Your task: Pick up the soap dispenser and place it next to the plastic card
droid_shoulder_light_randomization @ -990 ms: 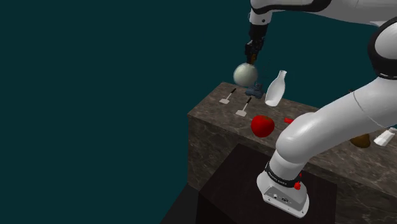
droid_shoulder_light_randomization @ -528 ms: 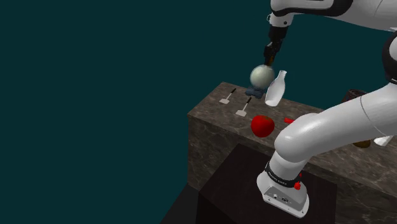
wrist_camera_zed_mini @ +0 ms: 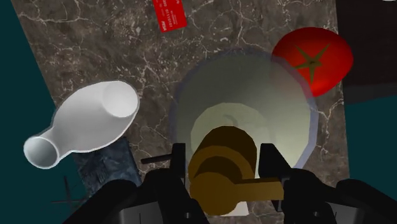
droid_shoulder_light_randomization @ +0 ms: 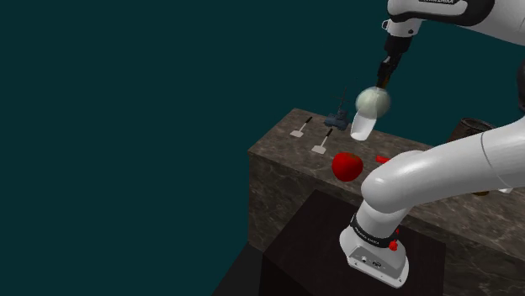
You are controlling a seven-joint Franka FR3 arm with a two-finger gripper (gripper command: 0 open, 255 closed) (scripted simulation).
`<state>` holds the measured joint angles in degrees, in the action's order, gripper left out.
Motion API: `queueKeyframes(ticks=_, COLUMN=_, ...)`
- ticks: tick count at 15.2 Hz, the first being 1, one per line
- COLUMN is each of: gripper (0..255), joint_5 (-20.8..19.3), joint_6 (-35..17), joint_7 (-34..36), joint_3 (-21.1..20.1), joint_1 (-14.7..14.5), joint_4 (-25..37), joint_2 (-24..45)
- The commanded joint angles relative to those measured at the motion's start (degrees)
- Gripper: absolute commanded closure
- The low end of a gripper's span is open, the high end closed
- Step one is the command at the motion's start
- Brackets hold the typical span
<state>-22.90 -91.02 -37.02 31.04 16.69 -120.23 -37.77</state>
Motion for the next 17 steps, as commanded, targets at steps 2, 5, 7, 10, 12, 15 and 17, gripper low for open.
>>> queueKeyframes(ticks=2, gripper=255, joint_5=-2.1, joint_6=0.2, joint_7=-5.0, joint_3=4.0, joint_1=1.2, joint_4=1.4, joint_2=-0.5)
queueKeyframes(ticks=5, gripper=255, joint_5=-2.6, joint_6=-1.8, joint_7=-4.6, joint_3=4.5, joint_1=1.5, joint_4=-1.2, joint_2=-1.2)
queueKeyframes(ticks=7, gripper=255, joint_5=-3.0, joint_6=-3.2, joint_7=-4.4, joint_3=4.8, joint_1=1.7, joint_4=-3.0, joint_2=-1.6)
queueKeyframes(ticks=10, gripper=255, joint_5=-3.6, joint_6=-5.2, joint_7=-4.0, joint_3=5.4, joint_1=2.0, joint_4=-5.5, joint_2=-2.1)
queueKeyframes(ticks=12, gripper=255, joint_5=-4.0, joint_6=-6.6, joint_7=-3.7, joint_3=5.8, joint_1=2.1, joint_4=-7.1, joint_2=-2.3)
queueKeyframes(ticks=15, gripper=255, joint_5=-4.7, joint_6=-8.7, joint_7=-3.4, joint_3=6.4, joint_1=2.4, joint_4=-9.5, joint_2=-2.6)
queueKeyframes(ticks=17, gripper=255, joint_5=-5.1, joint_6=-10.1, joint_7=-3.1, joint_3=6.9, joint_1=2.5, joint_4=-11.0, joint_2=-2.7)
